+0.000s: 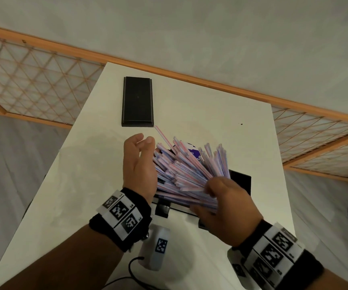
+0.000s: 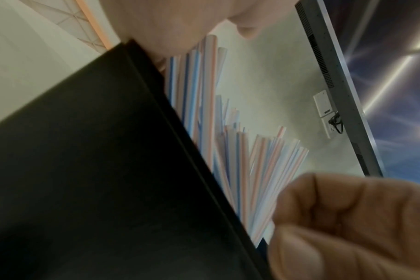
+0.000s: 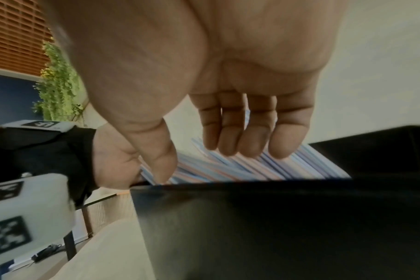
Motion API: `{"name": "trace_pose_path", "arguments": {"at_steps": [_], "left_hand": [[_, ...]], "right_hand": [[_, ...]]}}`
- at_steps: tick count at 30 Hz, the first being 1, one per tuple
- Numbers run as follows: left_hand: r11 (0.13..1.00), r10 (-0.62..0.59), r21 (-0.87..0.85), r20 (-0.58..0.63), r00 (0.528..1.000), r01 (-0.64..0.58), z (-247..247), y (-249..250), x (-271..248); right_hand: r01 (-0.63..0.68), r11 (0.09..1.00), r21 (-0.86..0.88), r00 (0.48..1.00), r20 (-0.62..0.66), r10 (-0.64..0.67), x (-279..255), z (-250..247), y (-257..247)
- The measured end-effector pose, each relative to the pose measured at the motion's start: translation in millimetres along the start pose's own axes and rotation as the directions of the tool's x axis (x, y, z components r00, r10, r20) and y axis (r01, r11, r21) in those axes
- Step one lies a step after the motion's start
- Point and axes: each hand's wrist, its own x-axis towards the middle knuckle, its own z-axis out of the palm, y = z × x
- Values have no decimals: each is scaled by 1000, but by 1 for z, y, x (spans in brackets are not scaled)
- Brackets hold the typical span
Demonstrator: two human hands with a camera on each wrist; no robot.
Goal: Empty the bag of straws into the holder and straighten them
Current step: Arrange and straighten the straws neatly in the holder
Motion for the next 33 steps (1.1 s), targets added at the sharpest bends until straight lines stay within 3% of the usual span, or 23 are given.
{"name": "trace_pose_path", "arguments": {"at_steps": [3, 13, 16, 24, 33], "left_hand": [[1000, -20, 23, -8, 1000, 20, 0, 2, 1], [989, 7, 149, 50, 999, -15, 0, 1, -6], [981, 20, 194, 51, 999, -30, 1, 0, -5], [923, -9, 384, 79, 997, -22, 8, 6, 6], [931, -22, 365, 79, 997, -9, 9, 7, 4]], "right_hand": [[-53, 998, -42, 979, 193, 60, 0, 9, 3], [-106, 992, -63, 909, 398, 123, 30, 11, -10], [-142, 990, -8, 886, 444, 131, 39, 11, -16], [-141, 988, -61, 820, 552, 151, 57, 14, -21], [-167, 985, -49, 768, 621, 161, 63, 3, -18]]}}
